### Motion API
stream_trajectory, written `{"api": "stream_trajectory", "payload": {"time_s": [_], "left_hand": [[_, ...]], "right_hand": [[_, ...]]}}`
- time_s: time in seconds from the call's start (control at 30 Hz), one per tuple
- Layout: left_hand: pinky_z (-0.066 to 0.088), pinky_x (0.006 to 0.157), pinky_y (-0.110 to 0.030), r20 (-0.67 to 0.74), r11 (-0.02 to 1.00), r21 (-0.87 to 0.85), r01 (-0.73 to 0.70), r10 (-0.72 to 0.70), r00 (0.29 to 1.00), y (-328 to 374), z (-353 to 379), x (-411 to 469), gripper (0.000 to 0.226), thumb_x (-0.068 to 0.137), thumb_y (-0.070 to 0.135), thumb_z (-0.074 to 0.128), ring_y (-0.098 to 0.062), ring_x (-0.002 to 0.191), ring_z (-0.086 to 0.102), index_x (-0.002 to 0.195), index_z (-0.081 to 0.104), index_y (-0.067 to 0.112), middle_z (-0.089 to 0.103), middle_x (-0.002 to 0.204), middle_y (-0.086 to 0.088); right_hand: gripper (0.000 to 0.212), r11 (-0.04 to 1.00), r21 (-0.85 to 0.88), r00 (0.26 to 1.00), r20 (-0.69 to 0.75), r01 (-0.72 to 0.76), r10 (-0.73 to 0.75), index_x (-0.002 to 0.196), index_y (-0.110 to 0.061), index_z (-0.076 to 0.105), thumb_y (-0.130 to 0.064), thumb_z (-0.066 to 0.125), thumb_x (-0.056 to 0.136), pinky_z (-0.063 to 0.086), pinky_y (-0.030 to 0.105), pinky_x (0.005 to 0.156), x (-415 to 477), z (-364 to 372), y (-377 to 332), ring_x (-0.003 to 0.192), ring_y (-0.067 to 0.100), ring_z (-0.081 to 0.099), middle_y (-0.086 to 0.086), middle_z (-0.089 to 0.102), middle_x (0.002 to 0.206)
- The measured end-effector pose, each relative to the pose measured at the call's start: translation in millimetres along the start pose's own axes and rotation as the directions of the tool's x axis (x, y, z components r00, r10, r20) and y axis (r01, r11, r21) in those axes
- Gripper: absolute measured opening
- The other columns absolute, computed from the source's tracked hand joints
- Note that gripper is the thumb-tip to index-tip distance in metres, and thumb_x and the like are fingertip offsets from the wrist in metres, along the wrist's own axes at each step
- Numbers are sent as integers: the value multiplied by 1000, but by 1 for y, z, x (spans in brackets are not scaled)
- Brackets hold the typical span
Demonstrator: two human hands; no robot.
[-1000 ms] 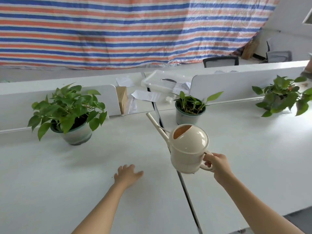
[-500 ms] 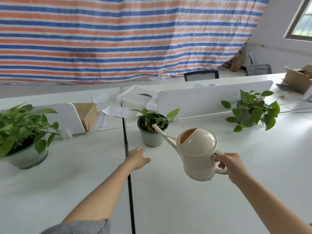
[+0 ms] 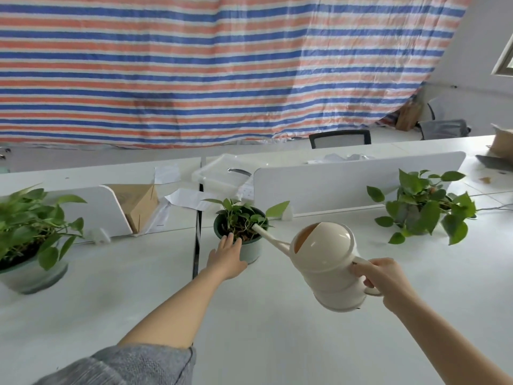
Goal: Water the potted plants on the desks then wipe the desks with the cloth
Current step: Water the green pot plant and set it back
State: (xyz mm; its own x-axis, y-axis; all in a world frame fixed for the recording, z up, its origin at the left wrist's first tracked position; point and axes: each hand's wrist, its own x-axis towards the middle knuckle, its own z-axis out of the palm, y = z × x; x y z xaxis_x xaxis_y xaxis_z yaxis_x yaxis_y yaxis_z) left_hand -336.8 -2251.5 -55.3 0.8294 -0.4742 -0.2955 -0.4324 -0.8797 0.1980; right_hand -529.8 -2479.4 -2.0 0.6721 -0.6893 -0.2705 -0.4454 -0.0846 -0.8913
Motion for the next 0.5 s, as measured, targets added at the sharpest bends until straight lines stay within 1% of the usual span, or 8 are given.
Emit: {"api": "stream_trajectory", "payload": {"time_s": [0.1, 0.2, 0.27, 0.4, 0.5], "left_hand": [[17, 118, -45, 29, 1000, 6, -1, 0, 1000, 1, 6, 3, 69, 93, 24, 39, -21, 146, -9, 149, 0, 16, -11, 158, -5], [16, 118, -43, 24, 1000, 8, 1, -1, 1000, 1, 8, 4, 68, 93, 22, 39, -21, 147, -9, 149, 1, 14, -10, 158, -6], [17, 118, -42, 39, 1000, 7, -2, 2, 999, 0, 5, 3, 68, 93, 21, 39, -21, 147, -8, 149, 1, 14, -9, 158, -6], [17, 118, -41, 59, 1000, -10, -7, 8, 998, 2, 2, 3, 70, 92, 20, 40, -20, 146, -9, 149, 0, 14, -10, 158, -6], [17, 118, -40, 71, 1000, -2, -3, 3, 997, 2, 1, 3, 72, 91, 22, 41, -21, 146, -10, 149, -1, 15, -12, 158, -7]], "right_hand": [[40, 999, -38, 999, 35, 2, -1, 43, -9, 37, 4, 61, 71, 28, 27, 52, -1, 0, 1, 50, 20, 30, 0, 30, 39], [32, 999, -26, 998, 58, -29, 30, 48, -7, 40, 8, 58, 70, 27, 25, 50, -2, 1, 3, 51, 20, 32, 4, 31, 50], [27, 999, -26, 997, 64, -33, 35, 52, -6, 43, 9, 57, 69, 25, 24, 49, -2, 0, 3, 52, 20, 32, 6, 31, 53], [28, 999, -12, 998, 27, -50, 51, 50, -6, 43, 8, 57, 69, 28, 26, 51, -2, -5, 2, 51, 20, 33, 6, 31, 52], [26, 998, -1, 998, -16, -59, 58, 51, -5, 45, 6, 59, 70, 36, 33, 58, 1, -8, -1, 52, 20, 33, 5, 32, 52]]}}
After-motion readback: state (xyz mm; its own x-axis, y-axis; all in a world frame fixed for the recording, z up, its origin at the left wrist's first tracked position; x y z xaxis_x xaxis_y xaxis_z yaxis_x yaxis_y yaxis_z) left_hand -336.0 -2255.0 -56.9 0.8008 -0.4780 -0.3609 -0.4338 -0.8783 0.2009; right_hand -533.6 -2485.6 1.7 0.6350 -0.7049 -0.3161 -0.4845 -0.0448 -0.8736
